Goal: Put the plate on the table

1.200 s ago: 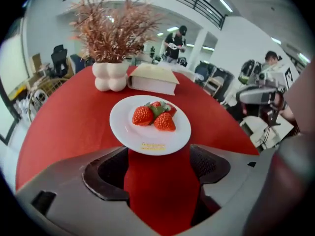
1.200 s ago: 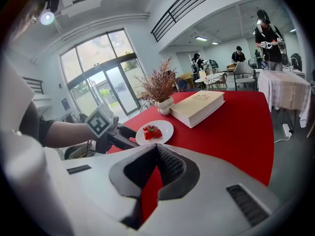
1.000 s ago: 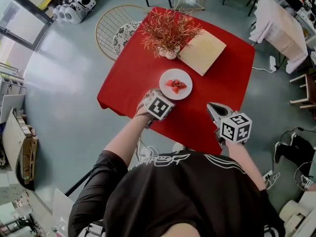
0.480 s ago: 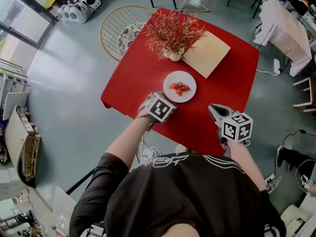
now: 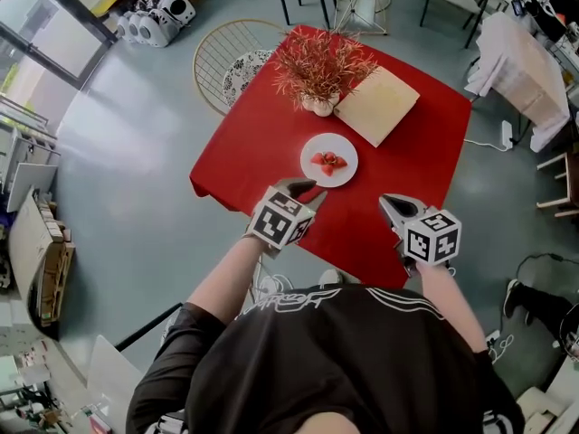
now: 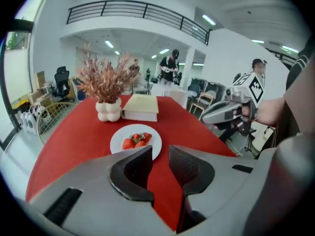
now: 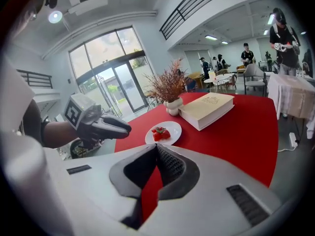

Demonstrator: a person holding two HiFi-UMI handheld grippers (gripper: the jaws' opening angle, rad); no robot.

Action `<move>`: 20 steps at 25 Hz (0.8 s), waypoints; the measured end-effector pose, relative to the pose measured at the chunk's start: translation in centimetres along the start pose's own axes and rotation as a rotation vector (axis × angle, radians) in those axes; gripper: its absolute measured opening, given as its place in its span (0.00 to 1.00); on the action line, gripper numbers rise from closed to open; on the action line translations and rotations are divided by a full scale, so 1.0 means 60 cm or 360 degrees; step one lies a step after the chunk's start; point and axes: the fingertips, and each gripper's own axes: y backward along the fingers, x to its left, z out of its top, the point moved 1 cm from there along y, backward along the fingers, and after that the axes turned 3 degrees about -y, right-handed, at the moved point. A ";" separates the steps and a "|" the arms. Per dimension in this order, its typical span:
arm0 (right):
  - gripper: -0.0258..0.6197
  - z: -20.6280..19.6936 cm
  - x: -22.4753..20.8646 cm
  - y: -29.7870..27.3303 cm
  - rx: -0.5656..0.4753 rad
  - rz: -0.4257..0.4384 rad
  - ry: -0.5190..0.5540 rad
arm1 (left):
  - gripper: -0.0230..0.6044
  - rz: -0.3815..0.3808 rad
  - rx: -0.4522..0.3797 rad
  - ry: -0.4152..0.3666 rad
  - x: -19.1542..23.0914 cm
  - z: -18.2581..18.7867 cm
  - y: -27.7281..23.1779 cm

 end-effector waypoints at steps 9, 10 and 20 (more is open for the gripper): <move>0.05 0.019 0.087 0.106 -0.0130 0.0123 0.0218 | 0.05 -0.0026 -0.0524 0.0178 -0.152 0.108 0.128; 0.05 0.018 0.094 0.123 -0.0136 0.0122 0.0237 | 0.05 -0.0018 -0.0549 0.0179 -0.171 0.116 0.138; 0.05 -0.060 0.156 0.316 -0.0232 0.0122 0.0355 | 0.05 0.0016 -0.0645 0.0164 -0.402 0.102 0.194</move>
